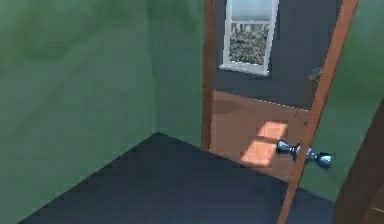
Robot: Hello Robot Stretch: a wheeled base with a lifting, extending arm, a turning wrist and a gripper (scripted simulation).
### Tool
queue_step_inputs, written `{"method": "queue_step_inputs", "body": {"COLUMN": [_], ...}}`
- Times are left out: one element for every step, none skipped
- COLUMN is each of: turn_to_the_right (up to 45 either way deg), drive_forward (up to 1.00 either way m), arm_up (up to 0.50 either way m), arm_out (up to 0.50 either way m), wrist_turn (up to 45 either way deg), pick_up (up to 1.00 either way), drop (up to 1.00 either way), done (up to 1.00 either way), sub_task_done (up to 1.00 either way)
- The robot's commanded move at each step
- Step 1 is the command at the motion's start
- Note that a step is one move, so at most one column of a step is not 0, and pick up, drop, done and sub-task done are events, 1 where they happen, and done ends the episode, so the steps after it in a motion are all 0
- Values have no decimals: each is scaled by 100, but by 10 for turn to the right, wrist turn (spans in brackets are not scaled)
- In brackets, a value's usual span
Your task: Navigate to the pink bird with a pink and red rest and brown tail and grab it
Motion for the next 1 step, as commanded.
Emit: {"method": "queue_step_inputs", "body": {"turn_to_the_right": [0], "drive_forward": [75], "arm_up": [0], "arm_out": [0], "wrist_turn": [0], "pick_up": [0], "drop": [0], "done": [0], "sub_task_done": [0]}}
